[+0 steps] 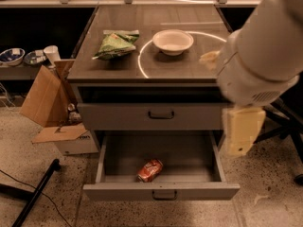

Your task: Pick coke can from middle drawer and place on counter

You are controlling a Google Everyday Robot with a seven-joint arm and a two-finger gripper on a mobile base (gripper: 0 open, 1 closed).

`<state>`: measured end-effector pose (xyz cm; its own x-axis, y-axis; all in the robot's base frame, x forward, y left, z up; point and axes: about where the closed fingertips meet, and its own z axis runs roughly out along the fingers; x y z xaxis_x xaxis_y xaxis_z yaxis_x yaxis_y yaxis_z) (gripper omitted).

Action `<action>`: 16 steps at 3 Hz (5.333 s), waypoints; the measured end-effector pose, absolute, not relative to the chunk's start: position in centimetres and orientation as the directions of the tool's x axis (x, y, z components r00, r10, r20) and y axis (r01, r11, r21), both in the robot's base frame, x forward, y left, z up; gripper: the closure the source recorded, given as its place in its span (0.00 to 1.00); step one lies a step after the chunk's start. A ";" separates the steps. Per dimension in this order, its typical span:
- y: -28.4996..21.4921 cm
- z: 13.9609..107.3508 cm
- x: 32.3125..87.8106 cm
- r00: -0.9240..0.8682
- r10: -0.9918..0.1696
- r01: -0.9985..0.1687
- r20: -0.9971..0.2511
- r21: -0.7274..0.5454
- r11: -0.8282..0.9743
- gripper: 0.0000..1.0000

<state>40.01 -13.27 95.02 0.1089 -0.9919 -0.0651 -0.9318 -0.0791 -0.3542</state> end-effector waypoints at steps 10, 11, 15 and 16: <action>7.4 56.3 54.6 0.813 -0.581 -0.550 0.040 -0.276 -0.789 0.00; 6.8 47.0 56.3 0.838 -0.545 -0.518 0.014 -0.295 -0.803 0.00; 2.5 44.1 54.9 0.822 -0.570 -0.550 -0.024 -0.299 -0.780 0.00; 1.7 41.9 55.6 0.820 -0.573 -0.545 -0.007 -0.318 -0.776 0.00</action>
Offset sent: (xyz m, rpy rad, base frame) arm 0.0313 0.0944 -0.1604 -0.1787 0.1413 0.4867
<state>55.60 1.69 41.86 0.8196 -0.5729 -0.0070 -0.5449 -0.7757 -0.3185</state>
